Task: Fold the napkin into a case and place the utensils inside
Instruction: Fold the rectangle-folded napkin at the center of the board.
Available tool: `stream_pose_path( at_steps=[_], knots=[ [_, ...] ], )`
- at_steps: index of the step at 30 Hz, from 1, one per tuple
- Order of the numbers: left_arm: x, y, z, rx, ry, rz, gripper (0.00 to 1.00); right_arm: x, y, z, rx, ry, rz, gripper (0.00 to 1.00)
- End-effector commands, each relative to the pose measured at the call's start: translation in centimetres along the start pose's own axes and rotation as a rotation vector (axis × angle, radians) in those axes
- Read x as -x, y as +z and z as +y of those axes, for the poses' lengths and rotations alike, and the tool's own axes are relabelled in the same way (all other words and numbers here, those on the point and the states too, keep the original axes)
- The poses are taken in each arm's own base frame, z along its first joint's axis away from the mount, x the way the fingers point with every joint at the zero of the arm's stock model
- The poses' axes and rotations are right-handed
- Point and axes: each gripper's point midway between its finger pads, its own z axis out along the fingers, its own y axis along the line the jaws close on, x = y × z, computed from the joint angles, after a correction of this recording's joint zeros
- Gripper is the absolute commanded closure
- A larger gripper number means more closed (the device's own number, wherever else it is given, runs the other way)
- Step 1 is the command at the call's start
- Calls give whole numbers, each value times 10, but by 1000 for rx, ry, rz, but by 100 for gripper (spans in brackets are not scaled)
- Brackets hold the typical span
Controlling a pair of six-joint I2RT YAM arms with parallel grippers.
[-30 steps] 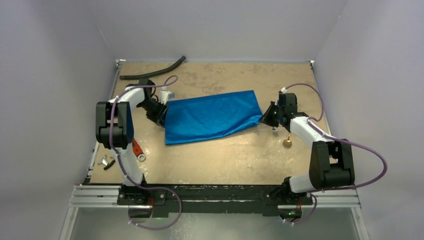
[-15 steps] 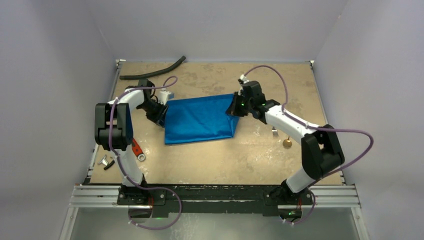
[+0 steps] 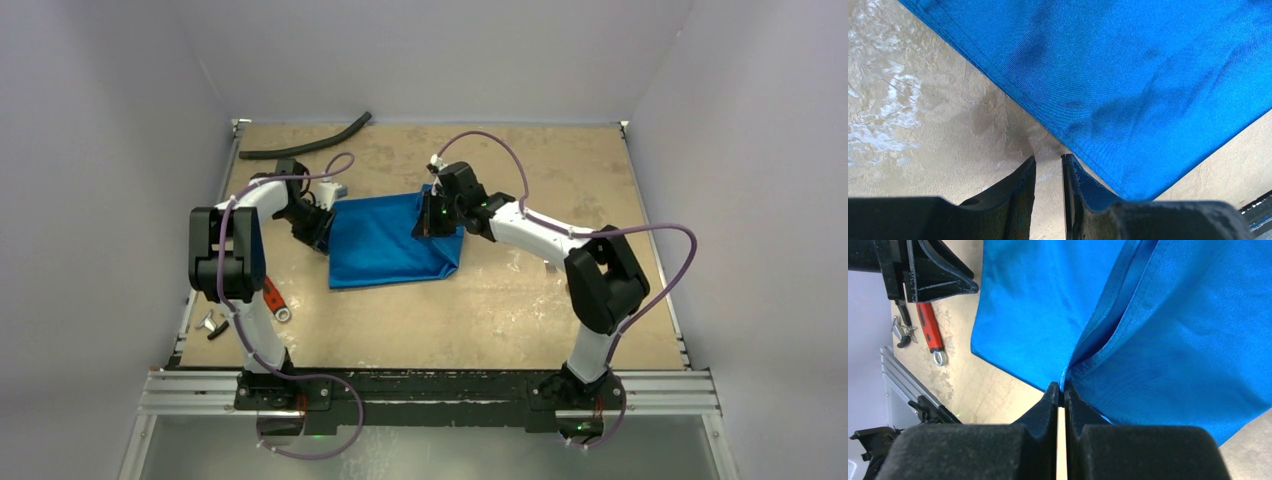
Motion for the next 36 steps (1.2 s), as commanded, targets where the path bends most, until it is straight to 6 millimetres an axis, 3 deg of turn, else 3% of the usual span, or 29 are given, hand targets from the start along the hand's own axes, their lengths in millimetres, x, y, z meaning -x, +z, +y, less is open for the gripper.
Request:
stream_pose_path(
  at_steps=[1,6,12,21,25,36],
  knots=[
    [-17,7,-4,-14,-22,42,75,28,-12,25,42,-8,-61,100],
    [-10,9,-2,-16,-23,23,76,30,-8,40,68,-20,-59,100],
    [-10,9,-7,-35,-31,4,78,21,2,71,137,-47,-29,100],
    [-12,9,-10,-37,-69,-25,83,-13,33,122,240,-103,58,100],
    [-12,9,-10,-55,-104,-30,85,-19,47,129,252,-96,79,100],
    [-15,10,-10,-87,-176,-38,88,-7,68,148,288,-88,58,100]
  ],
)
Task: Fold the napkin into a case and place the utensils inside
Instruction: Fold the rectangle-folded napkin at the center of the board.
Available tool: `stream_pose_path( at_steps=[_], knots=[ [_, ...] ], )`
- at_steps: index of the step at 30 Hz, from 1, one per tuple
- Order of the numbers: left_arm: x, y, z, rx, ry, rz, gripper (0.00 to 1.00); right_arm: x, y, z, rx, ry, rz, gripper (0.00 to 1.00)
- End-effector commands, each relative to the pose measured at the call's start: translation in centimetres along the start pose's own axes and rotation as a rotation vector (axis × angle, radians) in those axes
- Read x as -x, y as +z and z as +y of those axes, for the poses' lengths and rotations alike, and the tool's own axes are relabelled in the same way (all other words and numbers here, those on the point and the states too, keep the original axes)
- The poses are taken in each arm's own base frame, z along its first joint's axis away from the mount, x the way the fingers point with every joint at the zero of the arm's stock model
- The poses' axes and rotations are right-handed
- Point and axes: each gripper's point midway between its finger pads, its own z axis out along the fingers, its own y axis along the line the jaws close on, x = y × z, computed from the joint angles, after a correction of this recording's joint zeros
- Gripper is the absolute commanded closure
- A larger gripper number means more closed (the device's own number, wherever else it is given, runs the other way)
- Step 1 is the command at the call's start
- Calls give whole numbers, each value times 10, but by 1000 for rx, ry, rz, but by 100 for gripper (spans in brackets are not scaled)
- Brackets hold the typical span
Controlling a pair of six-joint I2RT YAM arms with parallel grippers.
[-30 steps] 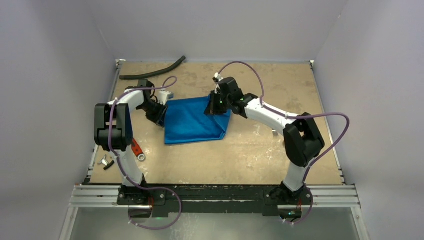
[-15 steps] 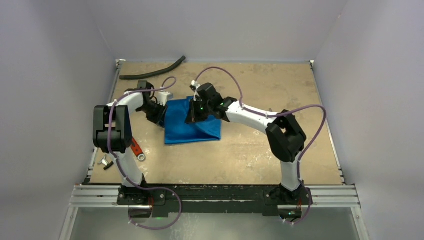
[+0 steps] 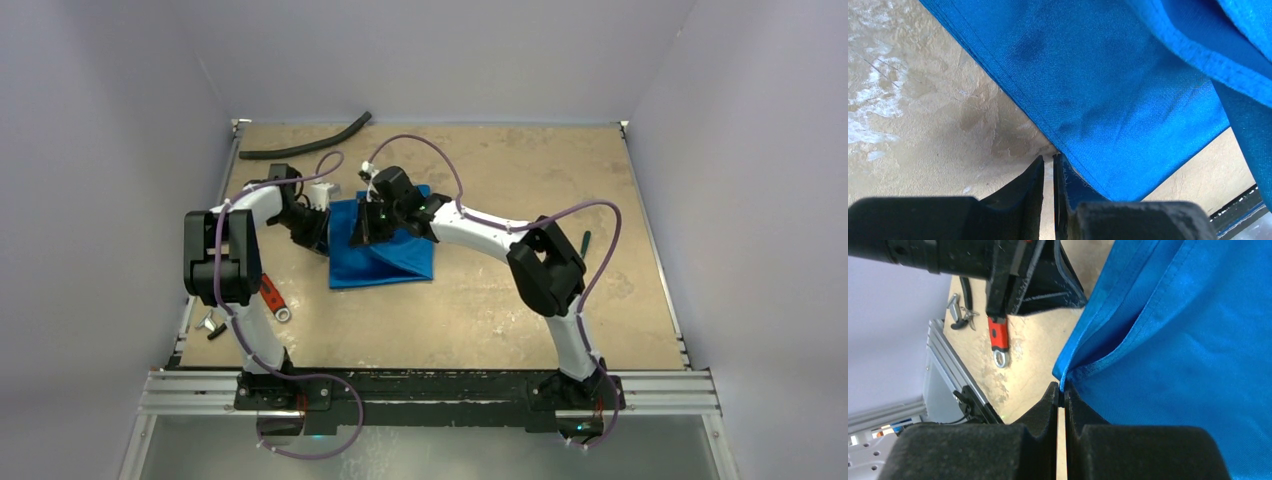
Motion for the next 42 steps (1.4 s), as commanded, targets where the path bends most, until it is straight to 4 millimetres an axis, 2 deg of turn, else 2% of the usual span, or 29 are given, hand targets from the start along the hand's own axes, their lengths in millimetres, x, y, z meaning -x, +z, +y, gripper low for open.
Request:
stream_pose_path(
  at_steps=[1,9,14,21,29,34,38,42],
  knots=[
    [-14,8,-1,-32,-65,31,89,21,4,29,78,-21,-47,100],
    [-13,8,5,-18,-84,31,90,-8,29,32,78,-55,21,100],
    [-15,9,5,-21,-95,35,91,-32,33,19,68,-56,61,100],
    [-14,9,6,-18,-101,33,91,-55,45,7,54,-53,114,100],
    [-14,8,7,-17,-100,34,92,-56,56,8,49,-72,117,100],
    [-13,9,8,-12,-102,35,92,-66,55,14,35,-108,131,100],
    [-11,8,9,-8,-100,32,92,-67,53,23,50,-113,125,78],
    [-12,7,10,-3,-100,35,93,-60,50,33,63,-115,109,72]
  ],
)
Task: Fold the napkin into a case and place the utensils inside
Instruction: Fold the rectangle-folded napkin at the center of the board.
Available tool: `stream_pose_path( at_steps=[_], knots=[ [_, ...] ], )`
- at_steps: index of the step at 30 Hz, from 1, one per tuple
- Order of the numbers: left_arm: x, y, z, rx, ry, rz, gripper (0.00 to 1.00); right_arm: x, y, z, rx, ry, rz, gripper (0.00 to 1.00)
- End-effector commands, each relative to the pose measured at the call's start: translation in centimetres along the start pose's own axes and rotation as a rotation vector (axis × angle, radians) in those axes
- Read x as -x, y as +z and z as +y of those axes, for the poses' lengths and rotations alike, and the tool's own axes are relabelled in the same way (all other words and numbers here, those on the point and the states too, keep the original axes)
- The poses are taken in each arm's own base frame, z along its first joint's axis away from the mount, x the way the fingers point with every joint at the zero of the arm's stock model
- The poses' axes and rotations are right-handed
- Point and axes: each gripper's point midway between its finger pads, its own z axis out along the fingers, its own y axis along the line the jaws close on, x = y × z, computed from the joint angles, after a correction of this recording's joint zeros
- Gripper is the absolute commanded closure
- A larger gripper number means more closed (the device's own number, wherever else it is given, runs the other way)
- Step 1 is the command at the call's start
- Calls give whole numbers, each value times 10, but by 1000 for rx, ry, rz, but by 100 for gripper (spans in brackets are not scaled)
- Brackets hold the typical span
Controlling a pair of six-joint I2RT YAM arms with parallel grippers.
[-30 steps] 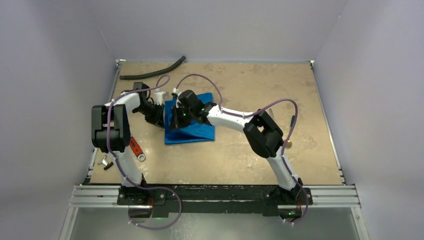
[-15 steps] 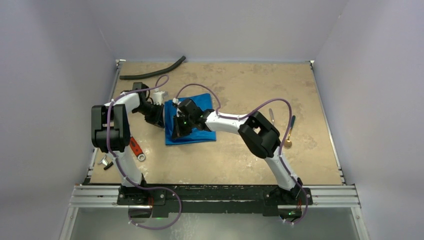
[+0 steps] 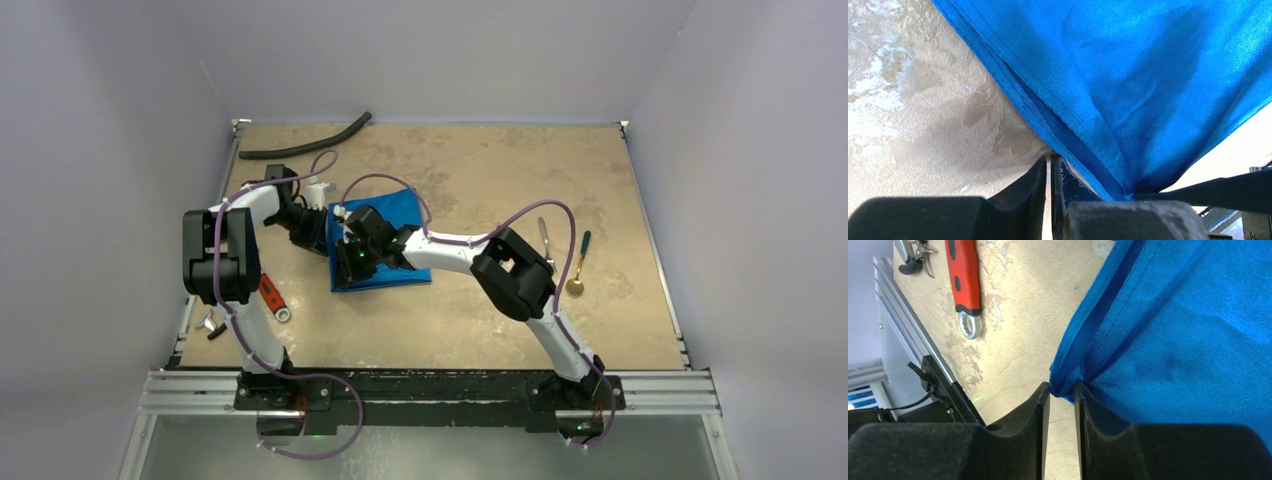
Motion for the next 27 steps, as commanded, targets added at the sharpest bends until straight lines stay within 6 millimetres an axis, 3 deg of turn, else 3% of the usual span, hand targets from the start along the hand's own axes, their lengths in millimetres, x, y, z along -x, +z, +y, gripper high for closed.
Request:
stream_pose_path(
  at_steps=[1,2,8,11,16,21,25,27],
  knots=[
    [-10,7,9,24,-20,44,93,28,-17,31,45,-39,-69,66],
    [-10,6,9,27,-20,44,93,29,-19,33,47,-38,-72,59],
    [-9,4,12,33,-16,45,93,36,-31,48,81,-46,-85,45],
    [-8,1,14,41,-17,46,93,32,-40,61,132,-37,-61,48],
    [1,-12,22,59,-30,27,94,47,-72,80,234,-19,-110,66],
    [13,-36,23,84,-14,-4,94,86,-112,44,185,9,-206,75],
    [28,-60,14,85,14,-39,90,125,-128,-9,48,8,-274,82],
    [32,-70,-4,40,22,-45,84,141,-128,-48,-38,16,-289,87]
  ],
)
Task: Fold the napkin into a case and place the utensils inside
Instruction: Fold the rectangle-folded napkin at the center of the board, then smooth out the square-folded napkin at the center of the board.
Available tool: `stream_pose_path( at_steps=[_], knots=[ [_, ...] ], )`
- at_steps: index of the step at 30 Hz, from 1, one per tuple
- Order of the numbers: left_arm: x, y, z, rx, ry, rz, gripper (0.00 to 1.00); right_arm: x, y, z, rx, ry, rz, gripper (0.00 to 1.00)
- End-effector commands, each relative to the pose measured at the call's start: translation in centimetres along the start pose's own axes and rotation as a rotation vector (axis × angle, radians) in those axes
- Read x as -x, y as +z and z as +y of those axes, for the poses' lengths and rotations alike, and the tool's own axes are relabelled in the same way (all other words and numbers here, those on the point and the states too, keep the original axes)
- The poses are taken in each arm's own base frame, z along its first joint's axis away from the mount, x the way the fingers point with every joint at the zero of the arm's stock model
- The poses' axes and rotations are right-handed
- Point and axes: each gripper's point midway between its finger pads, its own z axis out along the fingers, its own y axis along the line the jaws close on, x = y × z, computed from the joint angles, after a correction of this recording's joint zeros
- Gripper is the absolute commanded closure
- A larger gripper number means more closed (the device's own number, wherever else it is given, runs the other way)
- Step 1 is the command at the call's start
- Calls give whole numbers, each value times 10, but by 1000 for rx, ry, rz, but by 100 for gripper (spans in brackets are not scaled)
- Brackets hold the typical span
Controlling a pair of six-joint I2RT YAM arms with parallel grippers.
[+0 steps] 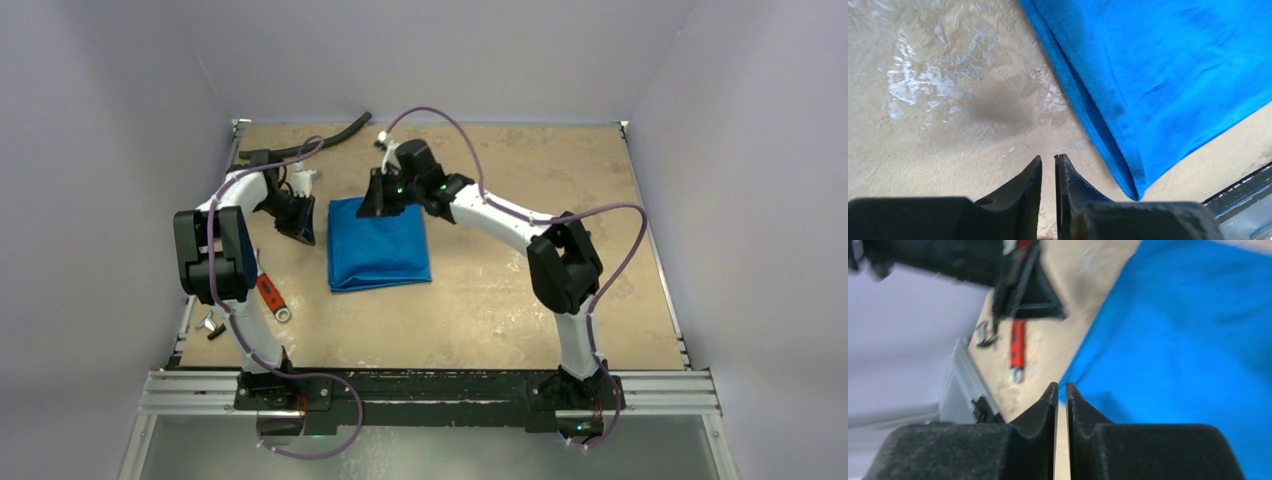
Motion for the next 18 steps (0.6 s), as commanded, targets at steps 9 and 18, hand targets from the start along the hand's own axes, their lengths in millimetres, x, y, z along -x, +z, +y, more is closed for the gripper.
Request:
stream_pose_path(
  at_steps=[9,18],
  knots=[
    [-5,-17,-129,-144,260,-21,75,53,22,-151,-192,38,-17,100],
    [-38,29,-106,-16,348,68,81,47,22,-187,-159,126,-5,100]
  ],
)
